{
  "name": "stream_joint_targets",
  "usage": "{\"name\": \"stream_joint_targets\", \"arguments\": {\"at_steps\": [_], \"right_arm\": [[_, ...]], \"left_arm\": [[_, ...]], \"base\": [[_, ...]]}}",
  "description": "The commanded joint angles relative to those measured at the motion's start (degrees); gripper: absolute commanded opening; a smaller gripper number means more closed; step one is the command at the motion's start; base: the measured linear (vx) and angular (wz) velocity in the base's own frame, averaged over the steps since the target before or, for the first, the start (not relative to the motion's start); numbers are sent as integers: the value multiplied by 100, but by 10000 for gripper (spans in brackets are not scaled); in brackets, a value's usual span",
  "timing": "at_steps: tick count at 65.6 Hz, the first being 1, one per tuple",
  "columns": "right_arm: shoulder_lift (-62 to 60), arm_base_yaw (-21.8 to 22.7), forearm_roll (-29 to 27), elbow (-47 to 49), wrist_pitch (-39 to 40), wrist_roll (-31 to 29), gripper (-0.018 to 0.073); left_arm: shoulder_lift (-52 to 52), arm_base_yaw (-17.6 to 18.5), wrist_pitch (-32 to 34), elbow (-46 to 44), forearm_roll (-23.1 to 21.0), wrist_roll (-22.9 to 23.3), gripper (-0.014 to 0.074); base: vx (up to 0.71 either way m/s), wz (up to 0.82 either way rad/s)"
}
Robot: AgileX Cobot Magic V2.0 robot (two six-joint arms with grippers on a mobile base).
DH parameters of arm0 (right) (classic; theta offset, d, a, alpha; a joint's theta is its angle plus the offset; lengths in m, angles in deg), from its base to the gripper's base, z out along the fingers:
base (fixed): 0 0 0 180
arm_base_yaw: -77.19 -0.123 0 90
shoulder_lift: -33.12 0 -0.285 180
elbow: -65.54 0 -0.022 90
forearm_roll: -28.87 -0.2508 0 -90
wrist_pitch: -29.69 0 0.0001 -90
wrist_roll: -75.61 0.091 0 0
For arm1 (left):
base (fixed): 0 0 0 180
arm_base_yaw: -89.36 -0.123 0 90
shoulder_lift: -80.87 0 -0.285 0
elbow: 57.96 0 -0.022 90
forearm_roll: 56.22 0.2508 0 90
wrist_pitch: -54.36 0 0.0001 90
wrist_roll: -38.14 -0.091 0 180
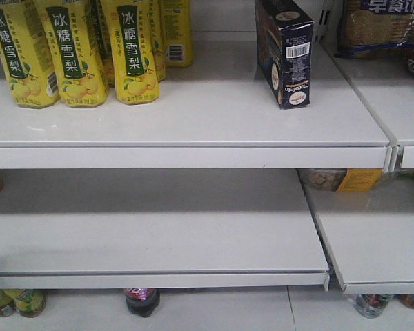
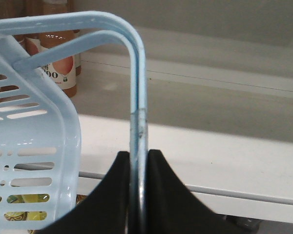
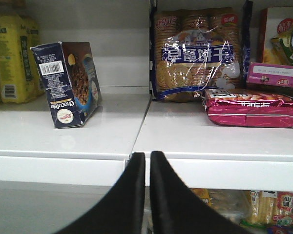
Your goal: Left arm holds basket, right arm returns cookies
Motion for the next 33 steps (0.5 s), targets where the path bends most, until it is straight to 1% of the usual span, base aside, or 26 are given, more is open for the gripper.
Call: {"name": "stream_joint_targets", "arguments": {"at_steps": [1,11,20,26,33], "right_arm": [[49,374,156,141,466,211,-8],[49,1037,-137,141,1075,301,-8],[-1,1579,-243,10,1587,140,-8],[-196,1874,-271,-326,1900,248,-8],[-373,2121,-246,-623,2377,266,-8]], "left_arm": [[-112,38,552,-173,116,-106,-3],[-112,38,552,-173,116,-106,-3],[-112,38,552,-173,116,-106,-3],[-112,38,552,-173,116,-106,-3],[-112,38,552,-173,116,-106,-3]], "base": [[0,0],[0,0],[0,0],[0,0],[0,0]]}}
